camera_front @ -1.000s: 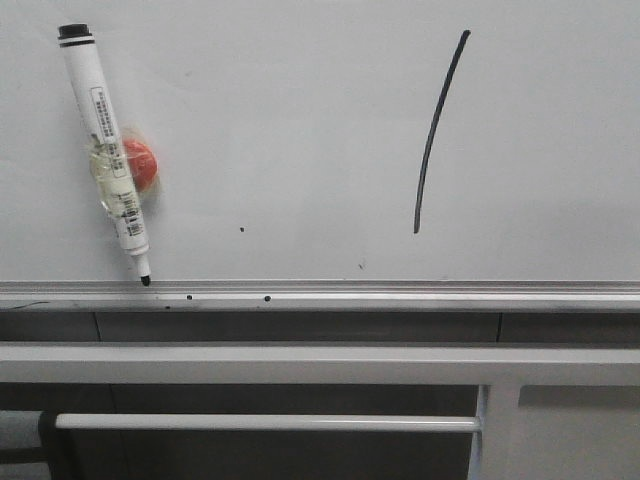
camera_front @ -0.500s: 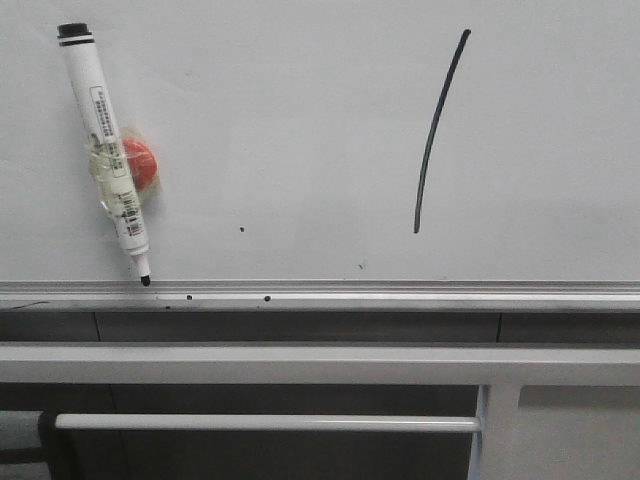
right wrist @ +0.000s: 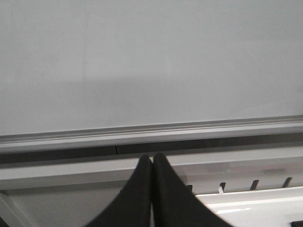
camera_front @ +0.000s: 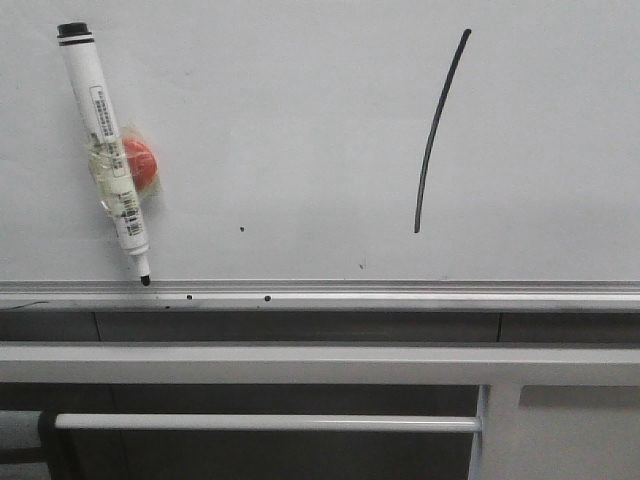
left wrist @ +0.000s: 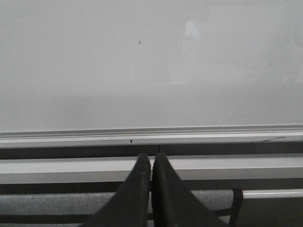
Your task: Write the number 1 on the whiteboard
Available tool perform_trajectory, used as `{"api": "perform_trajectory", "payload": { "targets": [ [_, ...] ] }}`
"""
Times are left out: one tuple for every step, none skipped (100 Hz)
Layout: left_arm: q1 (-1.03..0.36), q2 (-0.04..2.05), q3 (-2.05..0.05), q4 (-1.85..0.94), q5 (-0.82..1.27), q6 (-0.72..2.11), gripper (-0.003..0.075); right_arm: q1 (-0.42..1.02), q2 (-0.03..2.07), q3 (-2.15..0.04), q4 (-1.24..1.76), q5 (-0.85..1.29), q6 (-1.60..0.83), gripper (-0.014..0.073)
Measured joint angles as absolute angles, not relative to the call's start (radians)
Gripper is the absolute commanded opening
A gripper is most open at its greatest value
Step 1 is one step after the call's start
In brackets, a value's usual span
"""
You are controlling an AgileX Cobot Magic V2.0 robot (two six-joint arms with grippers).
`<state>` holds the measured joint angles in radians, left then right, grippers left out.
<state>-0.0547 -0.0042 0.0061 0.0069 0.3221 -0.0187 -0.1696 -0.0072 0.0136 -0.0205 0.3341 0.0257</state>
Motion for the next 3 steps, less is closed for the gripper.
{"api": "perform_trajectory", "payload": {
  "targets": [
    [-0.055, -0.004, 0.006, 0.007, 0.322, -0.019, -0.0020, -0.170, -0.007, 0.014, -0.021, 0.334, 0.026, -0.0063],
    [-0.055, -0.004, 0.006, 0.007, 0.322, -0.019, -0.0020, -0.170, -0.007, 0.014, -0.021, 0.334, 0.026, -0.0063],
    [-0.055, -0.004, 0.006, 0.007, 0.322, -0.019, -0.0020, -0.170, -0.007, 0.014, -0.021, 0.334, 0.026, -0.0063]
  ]
}}
